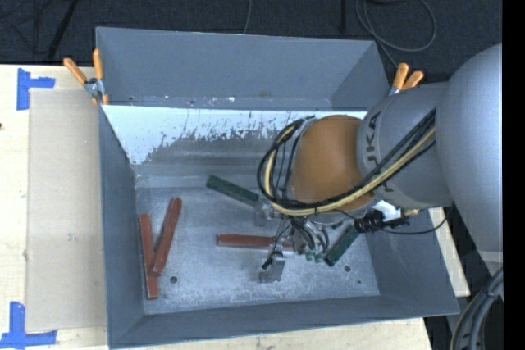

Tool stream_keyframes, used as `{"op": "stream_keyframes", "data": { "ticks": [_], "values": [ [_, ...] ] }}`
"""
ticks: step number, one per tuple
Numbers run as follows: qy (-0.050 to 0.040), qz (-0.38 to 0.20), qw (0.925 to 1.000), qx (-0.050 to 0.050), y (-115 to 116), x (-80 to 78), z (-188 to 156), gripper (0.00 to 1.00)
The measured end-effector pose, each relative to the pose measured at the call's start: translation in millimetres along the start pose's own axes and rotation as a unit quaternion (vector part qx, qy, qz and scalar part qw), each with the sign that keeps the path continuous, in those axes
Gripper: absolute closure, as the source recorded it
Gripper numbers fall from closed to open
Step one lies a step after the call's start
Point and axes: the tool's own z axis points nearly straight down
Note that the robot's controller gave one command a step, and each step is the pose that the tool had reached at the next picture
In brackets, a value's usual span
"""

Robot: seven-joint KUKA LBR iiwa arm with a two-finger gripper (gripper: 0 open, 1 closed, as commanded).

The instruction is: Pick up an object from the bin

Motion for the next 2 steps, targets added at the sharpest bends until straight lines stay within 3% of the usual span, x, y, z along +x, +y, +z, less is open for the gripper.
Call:
{"op": "stream_keyframes", "data": {
  "ticks": [1,2],
  "values": [
    [-0.0017,0.001,1.0000,0.000,0.0,0.1,0.7,0.00],
    [-0.0019,0.001,1.0000,0.000,0.0,-0.2,0.0,1.00]
  ]
}}
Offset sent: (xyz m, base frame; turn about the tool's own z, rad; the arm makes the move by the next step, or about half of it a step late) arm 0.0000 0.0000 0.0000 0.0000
